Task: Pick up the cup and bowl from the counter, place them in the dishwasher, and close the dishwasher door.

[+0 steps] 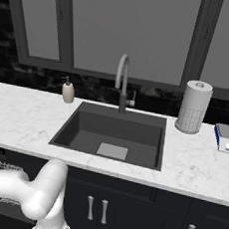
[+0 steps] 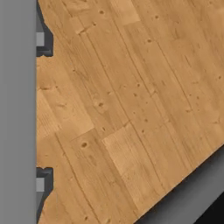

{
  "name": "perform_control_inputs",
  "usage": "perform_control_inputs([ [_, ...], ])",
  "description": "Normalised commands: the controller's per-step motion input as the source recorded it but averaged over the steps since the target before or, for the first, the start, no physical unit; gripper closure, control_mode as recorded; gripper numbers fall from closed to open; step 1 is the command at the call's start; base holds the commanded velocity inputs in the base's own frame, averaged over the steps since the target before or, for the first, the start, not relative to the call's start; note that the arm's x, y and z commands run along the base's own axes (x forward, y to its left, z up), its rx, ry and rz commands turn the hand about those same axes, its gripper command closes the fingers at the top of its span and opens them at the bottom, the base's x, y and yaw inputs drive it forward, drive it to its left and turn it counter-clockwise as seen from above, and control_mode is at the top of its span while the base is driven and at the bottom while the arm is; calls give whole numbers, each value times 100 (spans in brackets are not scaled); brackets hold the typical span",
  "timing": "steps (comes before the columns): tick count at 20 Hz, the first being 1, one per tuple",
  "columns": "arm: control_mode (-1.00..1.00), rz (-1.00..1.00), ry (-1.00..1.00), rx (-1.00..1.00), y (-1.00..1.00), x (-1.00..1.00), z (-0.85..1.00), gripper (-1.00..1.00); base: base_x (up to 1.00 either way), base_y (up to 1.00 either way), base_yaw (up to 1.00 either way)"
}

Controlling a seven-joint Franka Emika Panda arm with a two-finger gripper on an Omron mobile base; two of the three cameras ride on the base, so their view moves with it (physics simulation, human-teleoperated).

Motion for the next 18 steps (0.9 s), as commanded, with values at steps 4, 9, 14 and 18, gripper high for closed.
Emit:
perform_control_inputs([
  [4,-100,4,8,-40,17,-45,-61,-100,0,0,0],
  [9,-100,-2,-32,-44,-41,0,-83,-100,0,0,0],
  [14,-100,-4,-39,-52,-12,0,-2,-100,0,0,0],
  [18,-100,-11,-27,-53,-12,0,35,-100,0,0,0],
])
